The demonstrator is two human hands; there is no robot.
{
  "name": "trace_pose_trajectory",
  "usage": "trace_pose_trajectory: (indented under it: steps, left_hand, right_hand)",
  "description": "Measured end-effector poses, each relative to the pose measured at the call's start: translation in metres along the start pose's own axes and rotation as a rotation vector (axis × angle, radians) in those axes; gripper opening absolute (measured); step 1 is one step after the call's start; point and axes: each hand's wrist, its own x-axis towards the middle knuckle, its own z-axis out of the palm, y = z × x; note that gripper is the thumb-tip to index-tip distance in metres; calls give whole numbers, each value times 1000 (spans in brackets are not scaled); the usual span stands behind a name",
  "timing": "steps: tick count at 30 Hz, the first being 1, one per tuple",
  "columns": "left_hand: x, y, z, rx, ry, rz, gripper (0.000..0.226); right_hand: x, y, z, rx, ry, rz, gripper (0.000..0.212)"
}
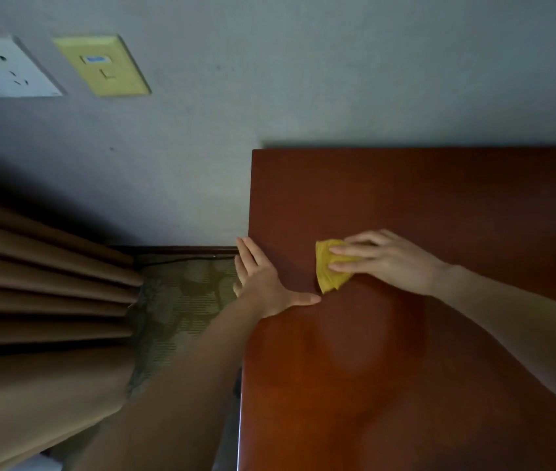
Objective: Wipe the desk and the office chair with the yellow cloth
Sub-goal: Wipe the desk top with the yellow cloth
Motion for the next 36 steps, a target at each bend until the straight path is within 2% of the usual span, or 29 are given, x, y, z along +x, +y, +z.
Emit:
trace_pose_trajectory:
  steps: [1, 6, 10, 15, 17, 22, 25, 28, 33, 36]
  left_hand:
    - [2, 0, 1, 8, -18, -11, 162]
    - [5, 4, 6, 124, -32, -81, 167]
    - [9, 7, 6, 141, -47, -112, 166]
    - [10, 8, 6, 151, -53, -125, 167]
    - [10, 9, 6, 140, -57, -129, 168]
    - [7, 12, 3, 138, -76, -146, 167]
    - [6, 14, 0, 140, -84, -154, 165]
    - [5, 15, -1, 145, -99, -153, 164]
    - [5, 15, -3, 143, -98, -136, 165]
    - [4, 15, -4, 143, -97, -138, 166]
  right_hand:
    - [11, 8, -1, -25, 50, 47, 50]
    - [74, 50, -7, 37, 84, 213, 38]
    - [130, 74, -13, 39, 137, 351, 38]
    - [185, 60, -1, 38, 190, 591, 42]
    - [188, 50, 5, 35, 208, 614, 43]
    - [164, 25, 8, 36, 179, 357, 41]
    - [134, 7, 8, 43, 113, 242, 39]
    - [91, -10, 6, 68, 118, 131, 38]
    - [8, -15, 12, -40, 63, -41, 58]
    - [-29, 5, 0, -126, -16, -60, 71]
